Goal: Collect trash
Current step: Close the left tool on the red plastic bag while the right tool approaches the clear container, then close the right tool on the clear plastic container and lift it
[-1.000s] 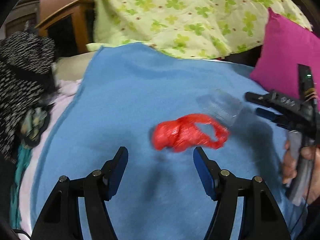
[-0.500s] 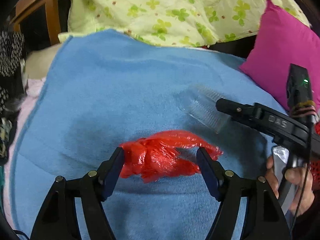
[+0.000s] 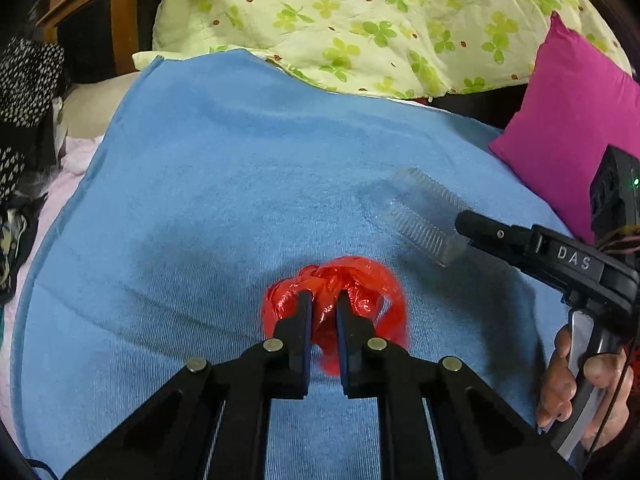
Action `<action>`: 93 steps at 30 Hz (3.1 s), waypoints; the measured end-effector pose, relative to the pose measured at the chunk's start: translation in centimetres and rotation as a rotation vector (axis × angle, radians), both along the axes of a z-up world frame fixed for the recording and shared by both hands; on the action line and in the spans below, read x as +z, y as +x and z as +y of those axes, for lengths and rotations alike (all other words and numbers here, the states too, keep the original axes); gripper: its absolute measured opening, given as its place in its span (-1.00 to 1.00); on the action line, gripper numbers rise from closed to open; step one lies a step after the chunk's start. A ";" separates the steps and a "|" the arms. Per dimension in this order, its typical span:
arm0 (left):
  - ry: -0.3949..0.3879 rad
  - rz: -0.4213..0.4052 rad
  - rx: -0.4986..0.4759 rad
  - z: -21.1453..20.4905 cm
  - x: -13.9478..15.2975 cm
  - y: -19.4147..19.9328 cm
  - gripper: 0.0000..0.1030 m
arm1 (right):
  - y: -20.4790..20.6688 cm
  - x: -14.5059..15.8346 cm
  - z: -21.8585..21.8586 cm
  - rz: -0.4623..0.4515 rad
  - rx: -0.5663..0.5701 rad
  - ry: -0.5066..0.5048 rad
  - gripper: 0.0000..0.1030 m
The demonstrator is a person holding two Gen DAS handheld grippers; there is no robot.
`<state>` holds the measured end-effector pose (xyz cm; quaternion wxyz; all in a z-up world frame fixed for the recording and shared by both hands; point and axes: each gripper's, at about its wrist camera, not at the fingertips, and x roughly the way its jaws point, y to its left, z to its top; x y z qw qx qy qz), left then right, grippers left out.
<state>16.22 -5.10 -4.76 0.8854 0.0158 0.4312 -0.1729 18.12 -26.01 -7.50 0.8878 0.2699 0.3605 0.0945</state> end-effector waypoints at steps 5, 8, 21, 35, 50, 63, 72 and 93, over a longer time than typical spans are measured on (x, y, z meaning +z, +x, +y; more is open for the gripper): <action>-0.003 0.000 -0.009 0.3 0.0 -1.3 -0.79 | -0.9 0.0 -0.9 0.008 0.001 -0.002 -0.27; 0.011 -0.014 -0.027 0.8 0.4 -2.6 -0.79 | -1.5 0.6 -0.9 -0.007 0.036 -0.012 0.22; -0.023 -0.001 -0.070 3.7 1.5 -5.0 -0.79 | 1.5 0.4 1.3 -0.065 0.070 -0.198 0.78; -0.054 0.023 -0.029 3.6 1.0 -6.3 -0.79 | 1.3 0.0 0.4 -0.022 0.051 -0.114 -0.44; -0.107 -0.001 -0.003 5.1 2.3 -9.4 -0.79 | -2.4 3.5 0.3 -0.071 0.021 -0.043 0.90; -0.132 0.015 -0.011 6.1 1.4 -9.1 -0.79 | 3.9 1.3 7.5 0.060 -0.143 -0.241 0.90; -0.143 0.012 -0.044 5.9 0.6 -8.9 -0.79 | 5.1 -1.3 6.8 0.091 -0.236 -0.307 0.87; -0.106 -0.044 -0.047 3.4 2.7 -11.0 -0.79 | -2.3 5.5 0.7 -0.062 -0.236 -0.186 0.64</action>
